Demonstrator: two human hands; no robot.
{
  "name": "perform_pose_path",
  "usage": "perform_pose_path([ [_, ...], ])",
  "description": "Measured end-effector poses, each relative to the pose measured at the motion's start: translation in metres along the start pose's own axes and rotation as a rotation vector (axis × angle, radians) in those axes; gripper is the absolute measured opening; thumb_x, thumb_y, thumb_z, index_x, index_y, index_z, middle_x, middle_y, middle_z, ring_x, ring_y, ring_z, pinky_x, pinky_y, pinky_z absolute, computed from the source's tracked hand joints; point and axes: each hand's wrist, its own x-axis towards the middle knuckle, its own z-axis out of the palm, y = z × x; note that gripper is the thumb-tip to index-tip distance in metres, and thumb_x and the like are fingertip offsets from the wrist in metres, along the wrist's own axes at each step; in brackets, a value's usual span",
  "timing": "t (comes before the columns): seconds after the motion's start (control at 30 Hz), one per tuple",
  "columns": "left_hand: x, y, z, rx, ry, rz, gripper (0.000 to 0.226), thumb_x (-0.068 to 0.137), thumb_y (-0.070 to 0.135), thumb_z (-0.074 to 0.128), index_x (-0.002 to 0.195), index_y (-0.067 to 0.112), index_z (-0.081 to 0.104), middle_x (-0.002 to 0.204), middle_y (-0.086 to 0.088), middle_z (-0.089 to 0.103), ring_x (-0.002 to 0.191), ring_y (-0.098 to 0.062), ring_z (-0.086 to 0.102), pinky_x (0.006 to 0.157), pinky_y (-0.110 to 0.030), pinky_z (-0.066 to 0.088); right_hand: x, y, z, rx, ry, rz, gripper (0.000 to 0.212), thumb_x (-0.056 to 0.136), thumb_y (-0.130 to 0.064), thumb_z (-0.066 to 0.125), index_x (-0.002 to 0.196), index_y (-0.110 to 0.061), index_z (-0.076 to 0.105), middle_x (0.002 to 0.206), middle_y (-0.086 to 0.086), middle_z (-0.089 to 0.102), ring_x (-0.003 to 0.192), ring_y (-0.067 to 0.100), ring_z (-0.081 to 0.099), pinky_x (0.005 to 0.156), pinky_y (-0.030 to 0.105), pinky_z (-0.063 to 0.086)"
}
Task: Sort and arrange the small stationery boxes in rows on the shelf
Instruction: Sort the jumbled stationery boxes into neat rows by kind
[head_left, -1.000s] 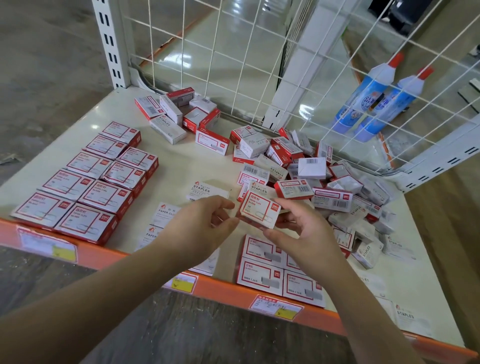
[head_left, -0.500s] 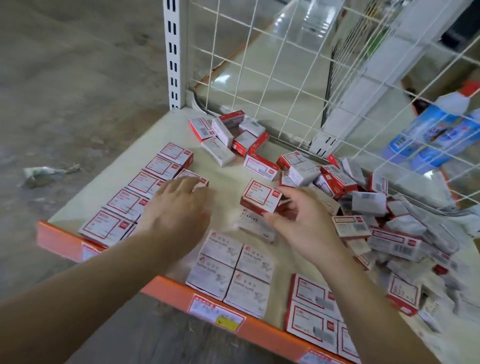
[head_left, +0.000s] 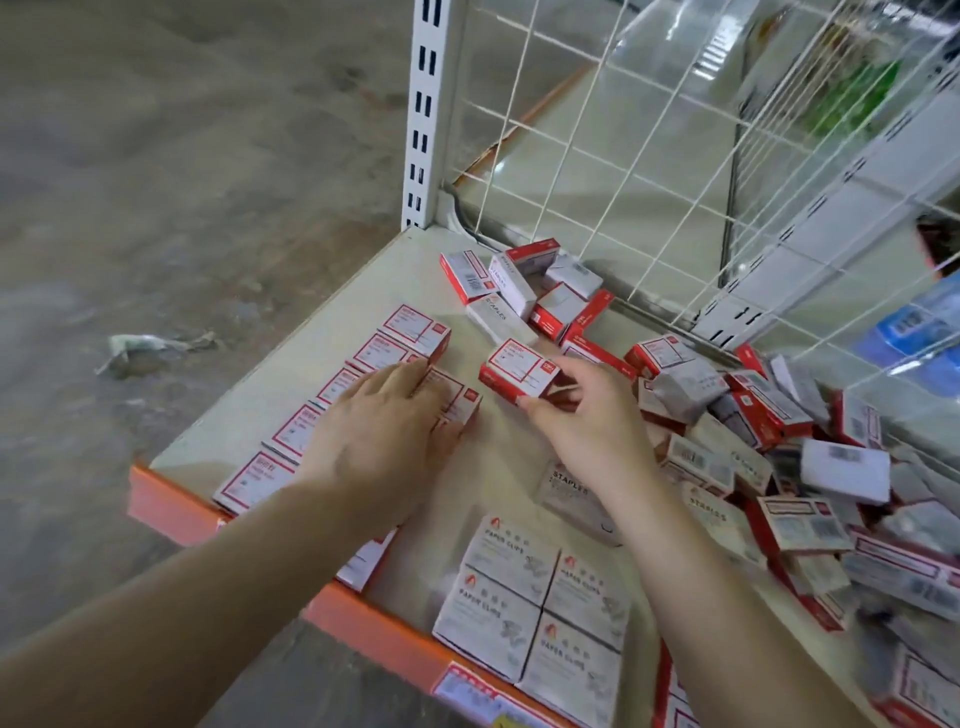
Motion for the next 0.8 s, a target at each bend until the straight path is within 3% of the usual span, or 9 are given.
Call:
perform_pose_path([
  [0.2,0.007,-0.003,0.003,-0.044,0.037,-0.009,0.044,0.096,0.046,0.027,0.135,0.032,0.042,0.145,0.009,0.032,0.134,-0.014,0.026,0.106,-0.024,0.023,0.014,-0.013,0.004,-0.002,-0.09,-0.009,0.029,0.083,-0.021,0.067,0.11,-0.03,0.064,0.1,-0.015,0.065,0.091,0.003,0.06,0.068,0.016,0.041],
  [0.37,0.008,-0.006,0.004,-0.08,0.048,-0.007,0.041,0.095,0.043,0.031,0.129,0.031,0.05,0.136,0.01,0.041,0.125,-0.013,0.035,0.097,-0.028,0.038,0.021,-0.015,0.011,0.004,-0.161,-0.006,0.022,0.08,-0.019,0.07,0.102,-0.024,0.067,0.109,-0.002,0.061,0.091,0.011,0.06,0.078,0.026,0.047],
  [0.53,0.008,-0.007,0.004,-0.086,0.043,-0.005,0.04,0.095,0.043,0.032,0.128,0.031,0.052,0.134,0.01,0.042,0.123,-0.013,0.037,0.095,-0.03,0.041,0.026,-0.013,0.017,0.032,-0.166,0.003,0.036,0.083,-0.022,0.066,0.119,-0.024,0.061,0.121,-0.003,0.053,0.093,0.004,0.055,0.071,0.01,0.037],
  [0.6,0.009,-0.006,0.004,-0.073,0.041,-0.002,0.041,0.095,0.043,0.031,0.128,0.03,0.052,0.134,0.01,0.042,0.123,-0.012,0.037,0.094,-0.029,0.041,0.027,-0.013,0.019,0.038,-0.144,0.002,0.038,0.086,-0.023,0.063,0.124,-0.023,0.058,0.122,-0.003,0.052,0.093,0.004,0.054,0.069,0.009,0.036],
  [0.8,0.009,-0.006,0.004,-0.059,0.033,-0.001,0.04,0.095,0.042,0.031,0.127,0.029,0.053,0.133,0.01,0.044,0.121,-0.012,0.038,0.092,-0.028,0.042,0.029,-0.013,0.025,0.029,-0.116,-0.029,0.031,0.088,-0.02,0.063,0.118,-0.022,0.06,0.112,-0.002,0.062,0.088,0.006,0.058,0.068,0.007,0.039],
])
